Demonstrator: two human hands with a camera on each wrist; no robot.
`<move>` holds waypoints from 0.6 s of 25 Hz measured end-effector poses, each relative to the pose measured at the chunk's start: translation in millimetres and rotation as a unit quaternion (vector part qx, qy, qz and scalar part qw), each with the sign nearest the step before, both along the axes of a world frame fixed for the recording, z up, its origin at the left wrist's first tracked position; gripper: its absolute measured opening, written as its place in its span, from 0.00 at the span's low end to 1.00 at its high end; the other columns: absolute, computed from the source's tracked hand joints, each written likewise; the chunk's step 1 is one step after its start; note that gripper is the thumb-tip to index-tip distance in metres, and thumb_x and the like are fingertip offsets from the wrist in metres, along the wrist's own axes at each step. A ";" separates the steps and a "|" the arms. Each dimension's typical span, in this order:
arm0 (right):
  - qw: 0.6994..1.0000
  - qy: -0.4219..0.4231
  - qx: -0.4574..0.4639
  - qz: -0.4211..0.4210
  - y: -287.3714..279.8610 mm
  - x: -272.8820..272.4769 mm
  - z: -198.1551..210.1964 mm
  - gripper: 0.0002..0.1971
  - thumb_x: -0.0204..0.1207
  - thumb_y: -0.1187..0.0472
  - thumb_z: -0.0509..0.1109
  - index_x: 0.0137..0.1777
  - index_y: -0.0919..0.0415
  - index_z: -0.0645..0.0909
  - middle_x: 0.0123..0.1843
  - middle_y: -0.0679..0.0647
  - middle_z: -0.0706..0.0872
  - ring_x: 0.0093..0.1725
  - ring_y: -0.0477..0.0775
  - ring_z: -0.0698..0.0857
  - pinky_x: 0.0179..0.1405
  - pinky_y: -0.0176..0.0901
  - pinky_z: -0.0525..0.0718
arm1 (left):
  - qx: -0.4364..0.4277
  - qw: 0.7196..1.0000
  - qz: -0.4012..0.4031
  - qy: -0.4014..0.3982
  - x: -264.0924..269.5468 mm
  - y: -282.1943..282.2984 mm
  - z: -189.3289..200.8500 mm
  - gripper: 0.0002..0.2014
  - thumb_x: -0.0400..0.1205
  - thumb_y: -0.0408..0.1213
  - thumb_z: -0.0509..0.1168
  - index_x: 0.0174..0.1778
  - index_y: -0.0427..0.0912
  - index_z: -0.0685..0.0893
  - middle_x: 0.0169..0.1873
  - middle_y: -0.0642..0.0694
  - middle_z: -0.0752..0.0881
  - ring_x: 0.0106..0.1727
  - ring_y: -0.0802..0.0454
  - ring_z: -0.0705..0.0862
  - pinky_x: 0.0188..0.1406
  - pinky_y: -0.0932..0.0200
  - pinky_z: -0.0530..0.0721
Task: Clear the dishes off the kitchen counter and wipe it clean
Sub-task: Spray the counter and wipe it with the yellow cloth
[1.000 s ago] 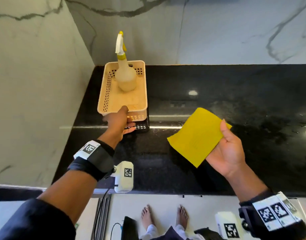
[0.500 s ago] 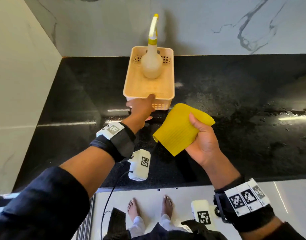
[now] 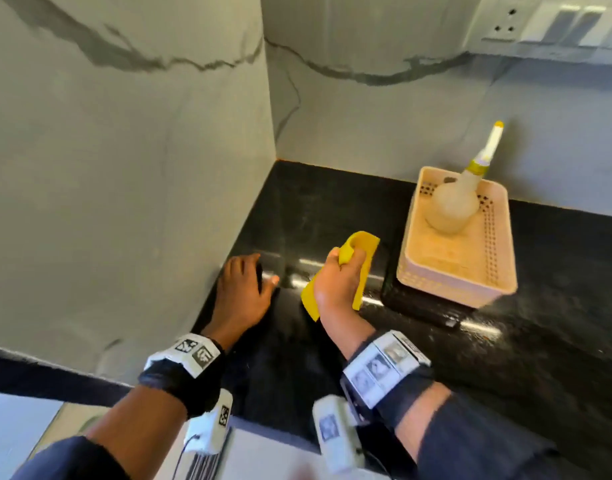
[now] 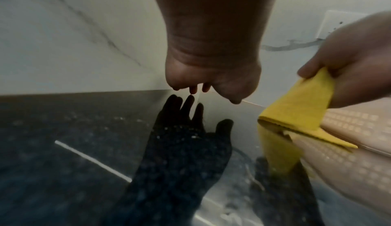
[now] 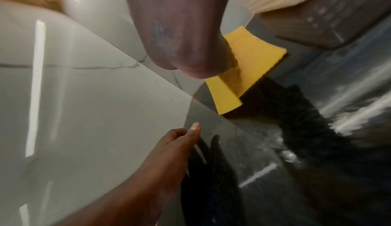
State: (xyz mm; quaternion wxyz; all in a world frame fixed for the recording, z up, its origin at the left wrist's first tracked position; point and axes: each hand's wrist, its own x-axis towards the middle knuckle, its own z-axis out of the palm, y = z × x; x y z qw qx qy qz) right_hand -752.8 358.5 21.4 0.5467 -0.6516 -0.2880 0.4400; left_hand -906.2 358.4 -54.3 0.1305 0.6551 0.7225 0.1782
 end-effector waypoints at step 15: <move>0.856 -0.395 -0.135 0.305 253.2 -34.4 -66.2 0.33 0.88 0.48 0.47 0.86 0.66 0.41 0.88 0.61 0.39 0.86 0.62 0.36 0.83 0.59 0.34 | -0.227 0.971 -0.042 0.067 0.1 62.5 -7.2 0.45 0.69 0.70 0.25 0.71 0.43 0.14 0.77 0.41 0.18 0.79 0.43 0.19 0.77 0.48 0.24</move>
